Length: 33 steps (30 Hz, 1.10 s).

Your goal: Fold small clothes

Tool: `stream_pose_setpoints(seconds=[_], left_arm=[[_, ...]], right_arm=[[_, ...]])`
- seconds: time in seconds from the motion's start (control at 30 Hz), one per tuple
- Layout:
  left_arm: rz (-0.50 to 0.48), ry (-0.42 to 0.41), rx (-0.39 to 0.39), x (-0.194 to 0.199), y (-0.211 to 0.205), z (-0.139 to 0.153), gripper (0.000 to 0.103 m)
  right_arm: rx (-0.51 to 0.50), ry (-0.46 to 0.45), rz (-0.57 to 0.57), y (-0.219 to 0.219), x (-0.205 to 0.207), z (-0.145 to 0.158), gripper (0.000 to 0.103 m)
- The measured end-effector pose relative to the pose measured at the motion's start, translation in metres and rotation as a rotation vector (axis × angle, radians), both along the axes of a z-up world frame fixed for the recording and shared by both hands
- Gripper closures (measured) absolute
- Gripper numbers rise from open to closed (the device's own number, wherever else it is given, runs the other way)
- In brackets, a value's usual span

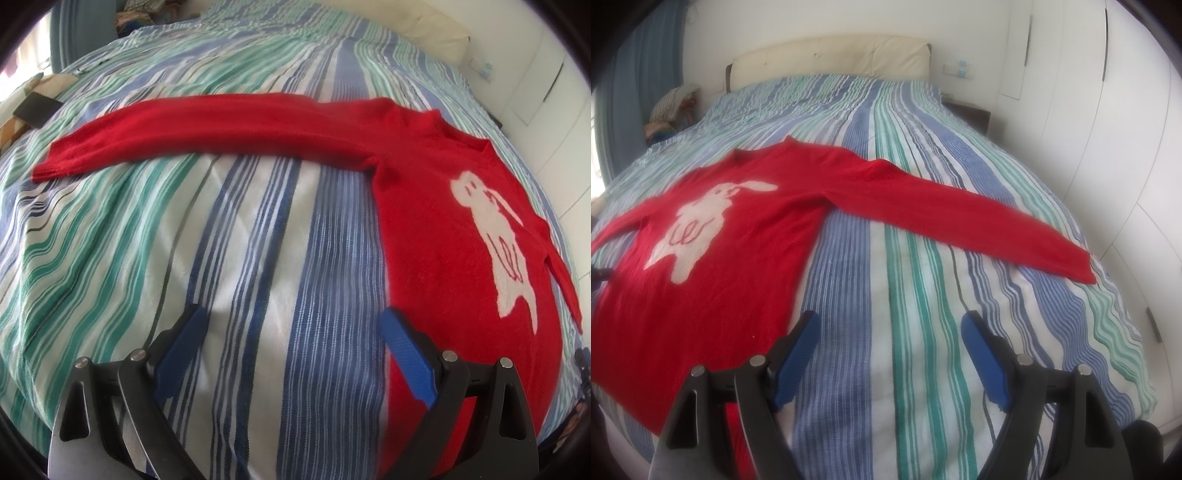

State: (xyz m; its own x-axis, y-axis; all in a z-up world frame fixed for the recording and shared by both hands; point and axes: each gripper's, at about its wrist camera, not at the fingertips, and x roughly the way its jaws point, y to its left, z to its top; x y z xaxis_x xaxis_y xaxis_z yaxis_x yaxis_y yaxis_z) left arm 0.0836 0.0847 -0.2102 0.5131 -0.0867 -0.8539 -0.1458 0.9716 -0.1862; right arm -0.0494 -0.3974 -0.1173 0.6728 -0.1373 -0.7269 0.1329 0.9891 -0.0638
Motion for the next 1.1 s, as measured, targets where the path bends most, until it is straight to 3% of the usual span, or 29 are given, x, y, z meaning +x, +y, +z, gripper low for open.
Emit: stream_pose_setpoints(seconds=[0.2, 0.37, 0.5, 0.67, 0.73, 0.83, 1.1], left_arm=[[-0.008, -0.043, -0.098, -0.011, 0.003, 0.026, 0.007], [-0.061, -0.087, -0.101, -0.021, -0.005, 0.053, 0.007], [-0.049, -0.113, -0.108, -0.024, -0.005, 0.062, 0.006], [0.020, -0.076, -0.133, -0.021, 0.003, 0.042, 0.006], [0.033, -0.063, -0.133, -0.021, 0.005, 0.036, 0.006], [0.039, -0.056, -0.102, -0.022, 0.006, 0.031, 0.006], [0.091, -0.009, -0.109, -0.017, 0.016, 0.015, 0.006]], right_arm=[[0.002, -0.004, -0.008, -0.005, 0.001, 0.005, 0.025], [0.099, -0.022, -0.080, -0.042, 0.004, 0.018, 0.025], [0.273, -0.023, -0.176, -0.096, 0.016, 0.018, 0.025], [0.708, -0.035, -0.351, -0.178, 0.026, -0.011, 0.025], [0.834, -0.035, -0.412, -0.202, 0.028, -0.030, 0.025], [0.904, -0.076, -0.487, -0.233, 0.029, -0.048, 0.032], [0.997, -0.208, -0.630, -0.284, 0.040, -0.060, 0.032]])
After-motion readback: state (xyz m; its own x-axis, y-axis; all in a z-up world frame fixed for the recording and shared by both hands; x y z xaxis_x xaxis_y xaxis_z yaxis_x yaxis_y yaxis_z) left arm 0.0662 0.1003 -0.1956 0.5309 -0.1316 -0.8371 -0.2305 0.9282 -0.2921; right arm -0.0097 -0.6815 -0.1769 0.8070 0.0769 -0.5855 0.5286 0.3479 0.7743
